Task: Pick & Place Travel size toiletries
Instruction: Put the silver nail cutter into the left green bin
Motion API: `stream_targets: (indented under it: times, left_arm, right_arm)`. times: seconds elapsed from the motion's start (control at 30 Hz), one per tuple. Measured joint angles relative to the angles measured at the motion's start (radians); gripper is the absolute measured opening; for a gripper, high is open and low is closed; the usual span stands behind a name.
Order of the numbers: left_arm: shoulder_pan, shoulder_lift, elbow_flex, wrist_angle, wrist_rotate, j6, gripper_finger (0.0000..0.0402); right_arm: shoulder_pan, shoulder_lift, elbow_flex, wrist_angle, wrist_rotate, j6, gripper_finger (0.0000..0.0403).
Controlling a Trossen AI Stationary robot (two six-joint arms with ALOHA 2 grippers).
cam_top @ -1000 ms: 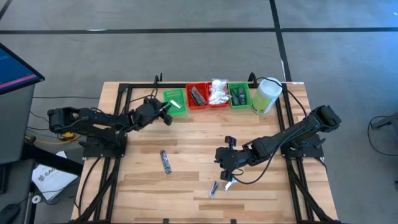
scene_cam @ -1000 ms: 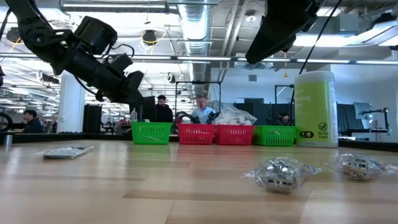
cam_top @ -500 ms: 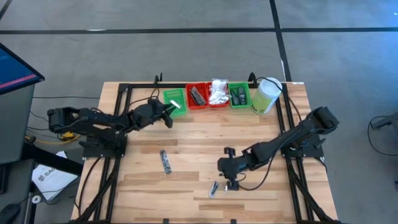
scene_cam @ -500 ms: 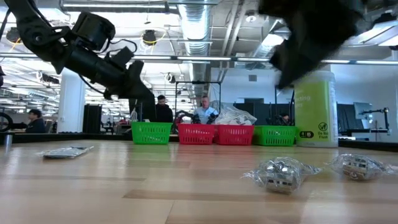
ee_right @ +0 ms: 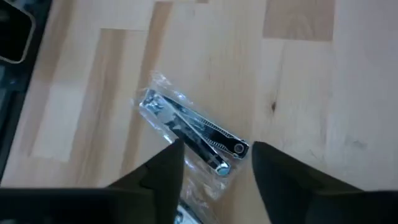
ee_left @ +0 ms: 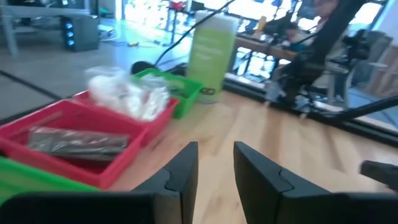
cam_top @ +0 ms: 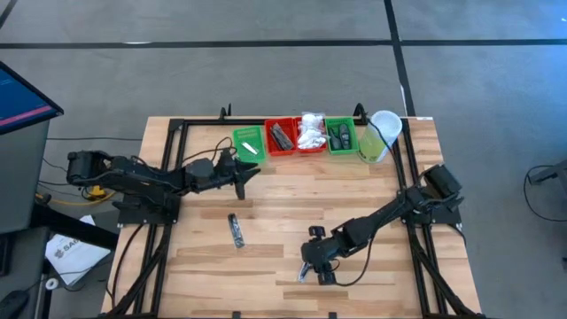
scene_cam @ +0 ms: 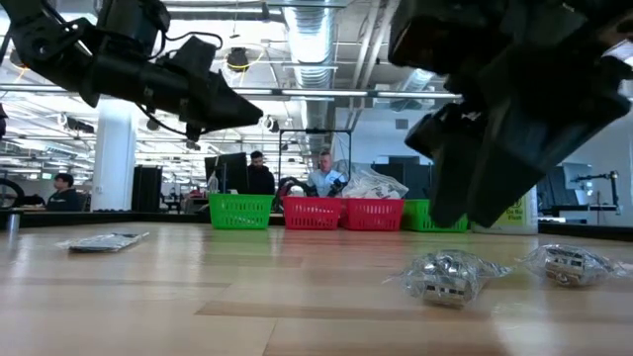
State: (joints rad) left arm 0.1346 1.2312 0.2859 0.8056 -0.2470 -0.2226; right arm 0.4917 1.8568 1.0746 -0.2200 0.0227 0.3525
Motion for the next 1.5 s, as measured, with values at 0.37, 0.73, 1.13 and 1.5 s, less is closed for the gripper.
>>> stream_targets:
  times: [0.37,0.73,1.13,1.5]
  left_arm:
    - [-0.045,0.0,0.0,0.004,0.0,-0.002,0.0095]
    - [-0.045,0.0,0.0,0.003,-0.002,-0.003,0.0095]
    - [-0.054,0.0,-0.003,0.002,-0.003,-0.003,0.0095]
    - [-0.057,0.0,-0.004,0.002,-0.001,-0.003,0.0095]
  right_arm:
    - [0.031,0.016,0.009,0.05,0.003,-0.069,0.0249]
    - [0.037,0.023,0.008,0.067,0.011,-0.298,0.0249]
    - [0.011,0.123,0.023,0.12,0.004,-0.405,0.0249]
    - [-0.044,0.148,0.019,0.101,-0.089,-0.404,0.0224]
